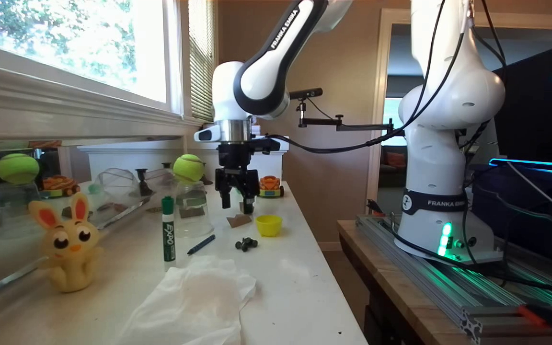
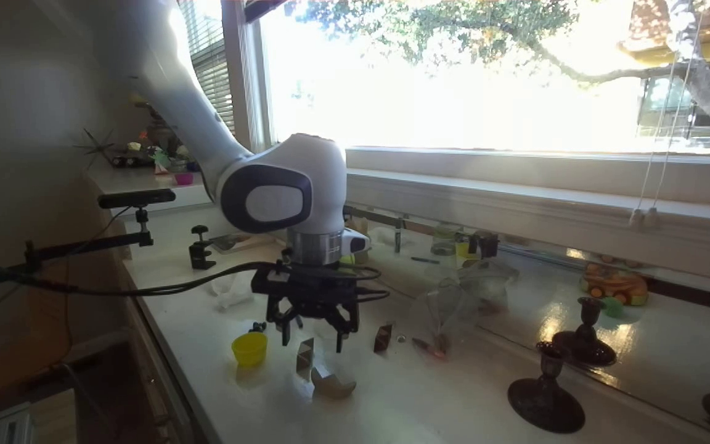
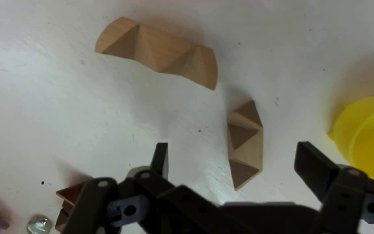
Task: Alternate the position of the two wooden blocks then stack the yellow bowl on them
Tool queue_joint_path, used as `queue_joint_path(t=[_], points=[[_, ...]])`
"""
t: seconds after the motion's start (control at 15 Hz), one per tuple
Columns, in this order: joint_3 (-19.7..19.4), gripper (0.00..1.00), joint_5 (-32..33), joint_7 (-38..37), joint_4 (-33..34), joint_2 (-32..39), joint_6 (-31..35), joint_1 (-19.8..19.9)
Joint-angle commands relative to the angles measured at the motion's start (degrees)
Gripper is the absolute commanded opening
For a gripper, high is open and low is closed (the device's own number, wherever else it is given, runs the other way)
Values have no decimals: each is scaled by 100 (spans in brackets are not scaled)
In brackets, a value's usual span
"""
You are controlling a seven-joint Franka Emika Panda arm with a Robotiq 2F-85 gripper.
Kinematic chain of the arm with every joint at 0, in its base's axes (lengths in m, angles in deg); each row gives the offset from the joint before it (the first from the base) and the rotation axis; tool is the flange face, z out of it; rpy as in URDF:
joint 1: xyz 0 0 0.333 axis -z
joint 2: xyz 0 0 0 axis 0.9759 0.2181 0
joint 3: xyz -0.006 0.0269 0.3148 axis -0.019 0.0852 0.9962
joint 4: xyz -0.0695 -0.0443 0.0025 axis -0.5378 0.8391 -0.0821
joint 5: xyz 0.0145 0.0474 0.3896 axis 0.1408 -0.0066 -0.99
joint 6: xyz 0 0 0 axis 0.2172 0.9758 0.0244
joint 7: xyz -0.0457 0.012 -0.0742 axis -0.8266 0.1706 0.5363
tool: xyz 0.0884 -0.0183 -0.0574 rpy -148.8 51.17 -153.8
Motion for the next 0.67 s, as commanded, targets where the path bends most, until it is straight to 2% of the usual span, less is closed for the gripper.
queue_joint_path(t=[0.0,0.6], points=[[89,100,-44,-71,-213,-205,116,6],[160,100,-200,-93,-434,-362,54,-15]])
